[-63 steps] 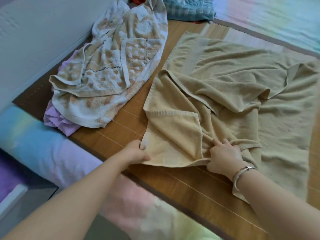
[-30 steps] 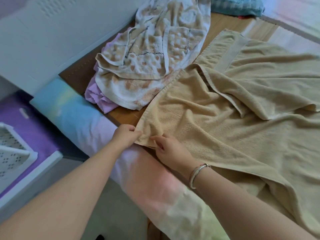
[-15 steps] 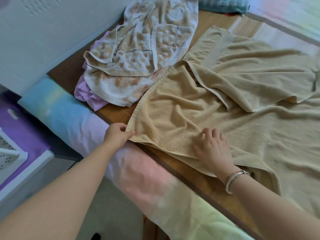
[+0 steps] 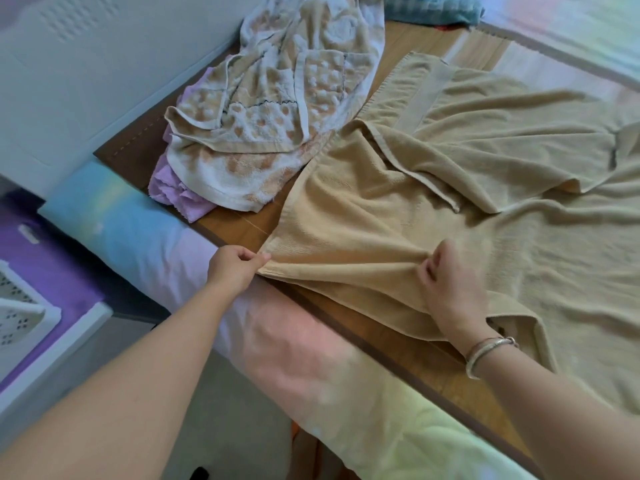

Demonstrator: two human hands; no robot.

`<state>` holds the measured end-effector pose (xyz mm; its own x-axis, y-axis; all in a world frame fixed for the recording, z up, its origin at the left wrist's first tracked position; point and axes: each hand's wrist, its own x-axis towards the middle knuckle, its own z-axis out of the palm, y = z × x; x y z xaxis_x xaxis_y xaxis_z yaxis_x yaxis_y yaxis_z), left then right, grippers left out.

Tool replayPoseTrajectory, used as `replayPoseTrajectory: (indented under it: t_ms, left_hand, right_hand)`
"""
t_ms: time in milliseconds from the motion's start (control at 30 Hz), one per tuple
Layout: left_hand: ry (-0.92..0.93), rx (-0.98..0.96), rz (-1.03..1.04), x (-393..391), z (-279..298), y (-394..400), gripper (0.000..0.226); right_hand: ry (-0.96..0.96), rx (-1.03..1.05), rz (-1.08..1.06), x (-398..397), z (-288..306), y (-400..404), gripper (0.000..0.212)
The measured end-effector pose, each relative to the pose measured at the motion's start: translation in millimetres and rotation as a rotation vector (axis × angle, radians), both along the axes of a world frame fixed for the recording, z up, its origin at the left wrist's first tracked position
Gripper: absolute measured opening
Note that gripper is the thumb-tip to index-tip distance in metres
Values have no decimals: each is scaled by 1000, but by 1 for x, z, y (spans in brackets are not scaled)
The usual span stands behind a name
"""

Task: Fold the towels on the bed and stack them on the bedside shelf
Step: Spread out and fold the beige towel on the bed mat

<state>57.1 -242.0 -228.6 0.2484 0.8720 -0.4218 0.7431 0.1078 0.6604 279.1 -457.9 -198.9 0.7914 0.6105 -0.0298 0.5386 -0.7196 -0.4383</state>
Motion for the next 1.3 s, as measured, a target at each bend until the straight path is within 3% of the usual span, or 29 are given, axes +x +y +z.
replayPoseTrajectory:
  t_ms: [167, 333, 467, 667, 933, 1033, 1133, 1300]
  left_hand:
    - [92, 61, -10, 2, -3, 8, 28]
    - [103, 113, -70, -8, -12, 16, 27]
    - [107, 153, -94, -7, -10, 15, 31]
    - [351, 560, -458, 16, 3, 0, 22]
    - [78, 491, -815, 118, 4, -121, 16]
    - [47, 454, -783, 146, 3, -165, 21]
    - [132, 412, -618, 161, -3, -195, 30]
    - [68, 366, -371, 159, -9, -204, 41]
  right_hand:
    - [5, -129, 159, -11, -25, -4, 15]
    - [-27, -161, 120, -25, -44, 1, 9]
    - [-53, -271, 62, -28, -50, 5, 17]
    - [-29, -184, 30, -27, -42, -15, 35]
    - [-86, -56, -175, -3, -41, -122, 46]
    - [-76, -146, -322, 11, -40, -166, 53]
    - [26, -282, -426, 30, -37, -209, 57]
    - [-45, -413, -138, 48, -33, -221, 27]
